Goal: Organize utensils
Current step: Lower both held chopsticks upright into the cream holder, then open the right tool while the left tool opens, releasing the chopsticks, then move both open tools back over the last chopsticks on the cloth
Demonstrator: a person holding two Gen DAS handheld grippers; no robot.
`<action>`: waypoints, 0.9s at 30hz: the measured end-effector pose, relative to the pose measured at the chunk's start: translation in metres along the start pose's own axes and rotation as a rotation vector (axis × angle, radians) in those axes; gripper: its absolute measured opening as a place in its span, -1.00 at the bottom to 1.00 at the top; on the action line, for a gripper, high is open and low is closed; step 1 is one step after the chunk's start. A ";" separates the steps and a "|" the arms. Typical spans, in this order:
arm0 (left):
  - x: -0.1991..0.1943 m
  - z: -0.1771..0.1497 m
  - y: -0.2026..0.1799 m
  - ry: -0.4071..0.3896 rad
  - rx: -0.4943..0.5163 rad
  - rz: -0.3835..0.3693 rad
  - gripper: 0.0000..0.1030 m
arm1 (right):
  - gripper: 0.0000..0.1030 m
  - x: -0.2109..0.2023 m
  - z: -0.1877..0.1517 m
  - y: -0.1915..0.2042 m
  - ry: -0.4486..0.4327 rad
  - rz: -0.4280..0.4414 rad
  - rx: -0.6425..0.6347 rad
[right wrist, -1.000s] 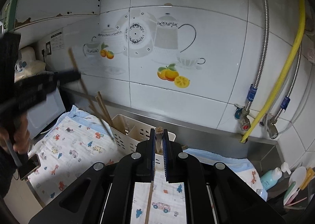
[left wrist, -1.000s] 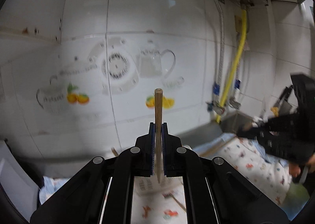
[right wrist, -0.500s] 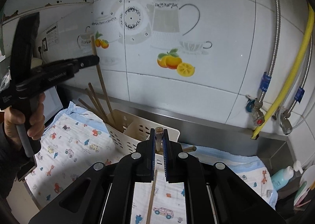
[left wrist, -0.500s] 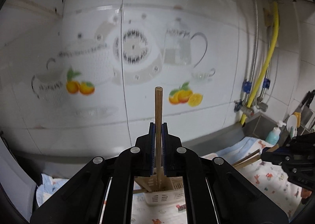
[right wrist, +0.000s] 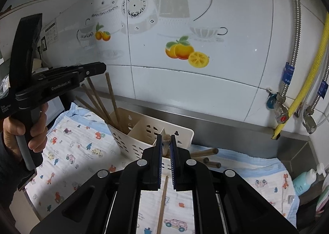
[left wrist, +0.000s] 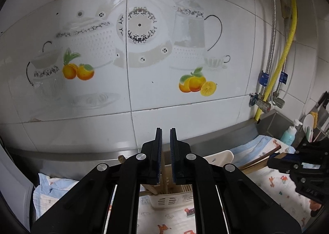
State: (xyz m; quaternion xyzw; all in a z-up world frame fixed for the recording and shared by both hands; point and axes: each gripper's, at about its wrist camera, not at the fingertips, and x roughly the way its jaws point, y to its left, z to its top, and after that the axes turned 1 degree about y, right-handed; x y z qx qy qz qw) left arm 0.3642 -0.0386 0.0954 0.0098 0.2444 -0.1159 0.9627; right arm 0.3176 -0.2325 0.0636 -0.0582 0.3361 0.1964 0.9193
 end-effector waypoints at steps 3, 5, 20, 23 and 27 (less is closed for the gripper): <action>-0.005 0.000 0.001 -0.009 -0.001 0.004 -0.85 | -0.83 0.000 0.000 0.002 -0.009 -0.010 -0.003; -0.009 0.000 0.002 -0.012 -0.008 -0.003 -0.83 | -0.77 -0.002 0.000 0.003 -0.014 -0.011 -0.002; -0.080 -0.050 -0.012 -0.041 -0.019 0.006 -0.39 | -0.57 -0.061 -0.063 0.013 -0.086 -0.031 0.032; -0.086 -0.073 -0.016 -0.019 -0.030 0.018 -0.36 | -0.57 -0.064 -0.091 0.014 -0.074 -0.042 0.037; -0.089 -0.105 -0.019 0.024 -0.070 0.027 -0.33 | -0.57 -0.059 -0.135 0.014 -0.034 -0.034 0.066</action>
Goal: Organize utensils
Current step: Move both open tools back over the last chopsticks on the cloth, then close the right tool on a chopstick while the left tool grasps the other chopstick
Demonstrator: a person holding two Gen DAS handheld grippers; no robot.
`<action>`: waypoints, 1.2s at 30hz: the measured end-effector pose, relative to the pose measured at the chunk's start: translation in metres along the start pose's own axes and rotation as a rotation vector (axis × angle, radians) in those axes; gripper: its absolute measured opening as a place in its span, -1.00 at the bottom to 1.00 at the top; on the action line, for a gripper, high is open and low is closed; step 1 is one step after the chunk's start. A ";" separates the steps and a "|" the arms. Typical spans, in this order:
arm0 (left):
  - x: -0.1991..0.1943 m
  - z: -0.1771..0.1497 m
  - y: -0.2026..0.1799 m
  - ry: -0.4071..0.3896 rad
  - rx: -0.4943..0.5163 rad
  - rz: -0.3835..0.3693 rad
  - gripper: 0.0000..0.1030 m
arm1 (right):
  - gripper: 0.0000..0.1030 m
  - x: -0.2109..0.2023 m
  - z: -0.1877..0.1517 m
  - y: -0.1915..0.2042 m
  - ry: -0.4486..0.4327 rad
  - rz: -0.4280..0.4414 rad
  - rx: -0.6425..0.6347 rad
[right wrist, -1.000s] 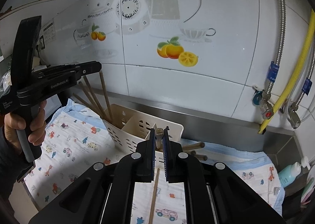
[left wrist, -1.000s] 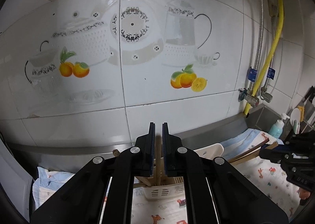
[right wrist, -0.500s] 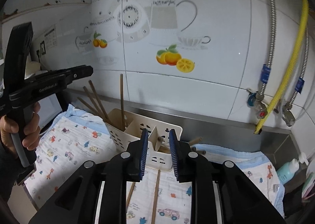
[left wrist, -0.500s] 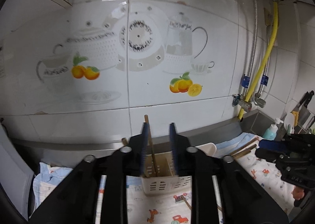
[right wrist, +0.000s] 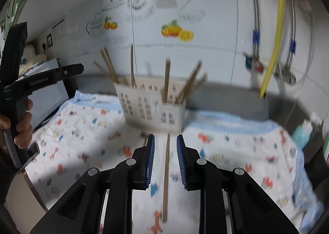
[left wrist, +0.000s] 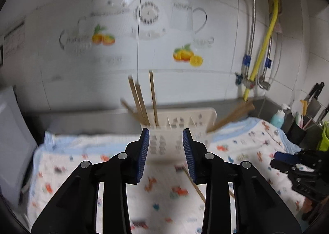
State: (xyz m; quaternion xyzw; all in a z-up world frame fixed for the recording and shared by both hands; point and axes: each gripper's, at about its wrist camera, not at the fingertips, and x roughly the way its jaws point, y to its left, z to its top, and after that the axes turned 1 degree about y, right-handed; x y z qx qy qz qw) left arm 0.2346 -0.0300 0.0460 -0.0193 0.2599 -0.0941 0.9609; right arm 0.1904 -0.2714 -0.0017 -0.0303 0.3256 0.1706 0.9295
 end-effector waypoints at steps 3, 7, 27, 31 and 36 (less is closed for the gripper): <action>0.001 -0.023 0.000 0.035 -0.043 0.005 -0.32 | -0.58 0.006 -0.029 -0.001 0.032 0.006 0.016; 0.006 -0.051 -0.001 0.083 -0.080 0.011 -0.32 | -0.57 0.018 -0.058 -0.003 0.076 0.014 0.032; 0.020 -0.137 -0.020 0.223 -0.203 0.036 -0.32 | -0.69 0.092 -0.102 -0.008 0.257 0.057 0.037; 0.023 -0.145 -0.033 0.237 -0.202 0.024 -0.32 | -0.74 0.095 -0.103 -0.008 0.270 0.051 0.035; 0.028 -0.155 -0.052 0.257 -0.182 0.022 -0.32 | -0.87 0.093 -0.104 -0.013 0.262 0.055 0.050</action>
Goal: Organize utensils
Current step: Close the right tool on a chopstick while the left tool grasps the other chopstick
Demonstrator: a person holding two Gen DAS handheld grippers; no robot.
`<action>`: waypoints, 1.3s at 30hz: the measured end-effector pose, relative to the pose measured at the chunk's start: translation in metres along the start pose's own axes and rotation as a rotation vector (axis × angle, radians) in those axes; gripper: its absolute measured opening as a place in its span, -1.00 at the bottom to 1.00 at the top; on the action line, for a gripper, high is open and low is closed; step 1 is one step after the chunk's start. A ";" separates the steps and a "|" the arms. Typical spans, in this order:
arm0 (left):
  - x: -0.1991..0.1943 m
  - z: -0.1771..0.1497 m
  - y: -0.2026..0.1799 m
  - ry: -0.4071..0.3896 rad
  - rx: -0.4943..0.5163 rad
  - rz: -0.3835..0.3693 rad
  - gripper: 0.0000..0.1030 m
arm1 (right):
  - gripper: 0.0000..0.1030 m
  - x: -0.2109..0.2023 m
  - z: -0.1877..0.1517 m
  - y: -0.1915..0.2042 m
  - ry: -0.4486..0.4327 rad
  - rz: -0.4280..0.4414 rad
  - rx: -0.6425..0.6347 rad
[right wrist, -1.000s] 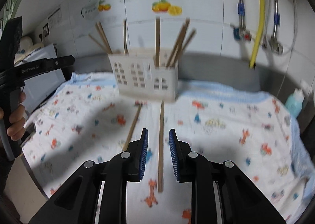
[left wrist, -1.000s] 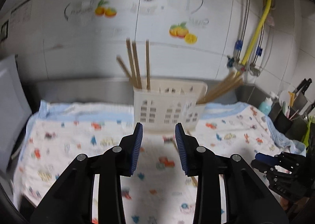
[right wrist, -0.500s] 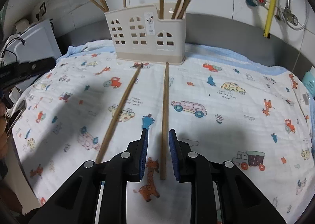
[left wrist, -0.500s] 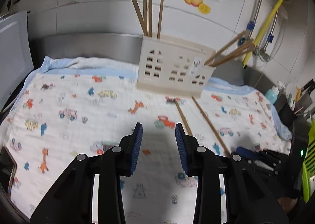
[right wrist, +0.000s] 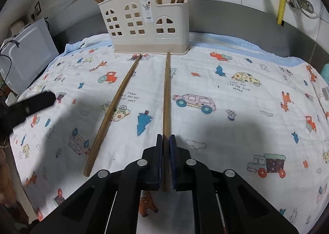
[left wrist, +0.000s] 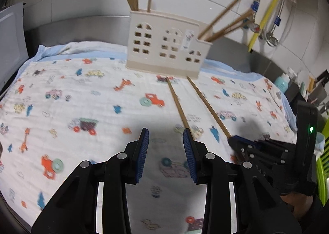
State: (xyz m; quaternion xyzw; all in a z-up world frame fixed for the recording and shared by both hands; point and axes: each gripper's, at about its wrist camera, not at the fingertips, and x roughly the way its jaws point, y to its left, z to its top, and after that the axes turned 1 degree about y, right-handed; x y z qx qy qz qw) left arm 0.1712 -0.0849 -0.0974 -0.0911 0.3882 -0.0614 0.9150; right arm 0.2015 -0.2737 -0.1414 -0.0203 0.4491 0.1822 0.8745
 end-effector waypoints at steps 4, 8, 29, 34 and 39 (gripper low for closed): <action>0.006 -0.008 -0.011 0.016 -0.001 -0.007 -0.32 | -0.87 -0.005 -0.002 -0.004 -0.006 0.011 0.000; 0.017 -0.015 -0.022 0.050 -0.018 -0.023 -0.32 | -0.87 -0.008 -0.002 -0.010 -0.010 0.028 0.006; 0.054 -0.021 -0.046 0.093 -0.084 0.033 -0.78 | -0.87 -0.010 -0.006 -0.024 -0.008 0.052 0.024; 0.058 -0.021 -0.049 0.107 -0.068 0.060 -0.82 | -0.87 -0.010 -0.006 -0.023 -0.005 0.047 0.023; 0.059 -0.020 -0.050 0.119 -0.064 0.078 -0.82 | -0.87 -0.009 -0.006 -0.024 -0.004 0.045 0.024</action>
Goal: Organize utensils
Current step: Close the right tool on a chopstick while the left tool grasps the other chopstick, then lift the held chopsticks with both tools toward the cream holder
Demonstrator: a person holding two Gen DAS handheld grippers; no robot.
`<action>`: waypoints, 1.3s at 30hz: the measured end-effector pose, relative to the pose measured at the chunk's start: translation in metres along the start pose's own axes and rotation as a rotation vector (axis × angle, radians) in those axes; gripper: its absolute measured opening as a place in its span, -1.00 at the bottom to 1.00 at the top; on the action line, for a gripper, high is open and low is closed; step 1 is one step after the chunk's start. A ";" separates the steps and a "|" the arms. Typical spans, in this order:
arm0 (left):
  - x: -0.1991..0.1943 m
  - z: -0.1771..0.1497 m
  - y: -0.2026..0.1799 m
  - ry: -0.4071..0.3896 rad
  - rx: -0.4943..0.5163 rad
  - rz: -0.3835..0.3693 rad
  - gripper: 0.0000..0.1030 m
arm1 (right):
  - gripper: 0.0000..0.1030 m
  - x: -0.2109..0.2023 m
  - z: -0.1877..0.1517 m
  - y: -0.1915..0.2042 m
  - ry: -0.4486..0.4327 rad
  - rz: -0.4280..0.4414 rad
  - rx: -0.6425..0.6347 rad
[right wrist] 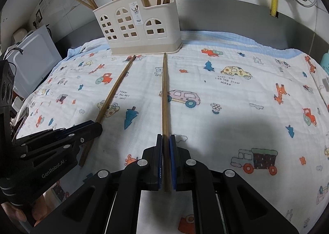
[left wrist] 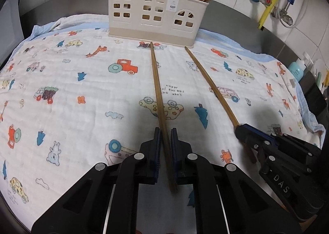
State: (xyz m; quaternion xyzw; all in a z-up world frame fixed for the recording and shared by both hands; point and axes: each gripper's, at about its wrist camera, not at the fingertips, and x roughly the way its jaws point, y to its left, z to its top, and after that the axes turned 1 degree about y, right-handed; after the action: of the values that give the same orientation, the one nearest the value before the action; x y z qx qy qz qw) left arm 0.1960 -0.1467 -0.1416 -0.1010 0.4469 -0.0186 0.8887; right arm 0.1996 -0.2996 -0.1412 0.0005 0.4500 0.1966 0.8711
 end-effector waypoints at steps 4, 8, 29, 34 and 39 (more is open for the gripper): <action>0.000 -0.001 -0.001 -0.006 0.006 0.008 -0.84 | -0.87 0.001 0.001 -0.001 0.001 -0.005 -0.008; -0.001 0.001 0.005 0.012 0.000 -0.019 -0.89 | -0.87 0.001 0.001 -0.001 0.000 -0.005 -0.008; -0.079 0.032 0.036 -0.194 0.135 -0.142 -0.90 | -0.87 -0.057 0.025 0.015 -0.167 -0.007 -0.007; -0.085 0.042 0.038 -0.207 0.178 -0.153 -0.90 | -0.87 -0.073 0.038 0.025 -0.214 -0.011 -0.020; -0.091 0.056 0.040 -0.202 0.214 -0.165 -0.90 | -0.87 -0.087 0.053 0.034 -0.246 -0.017 -0.036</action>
State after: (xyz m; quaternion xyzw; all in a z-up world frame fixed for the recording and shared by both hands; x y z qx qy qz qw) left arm 0.1840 -0.0868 -0.0451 -0.0435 0.3410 -0.1287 0.9302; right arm 0.1849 -0.2889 -0.0353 0.0050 0.3362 0.1958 0.9212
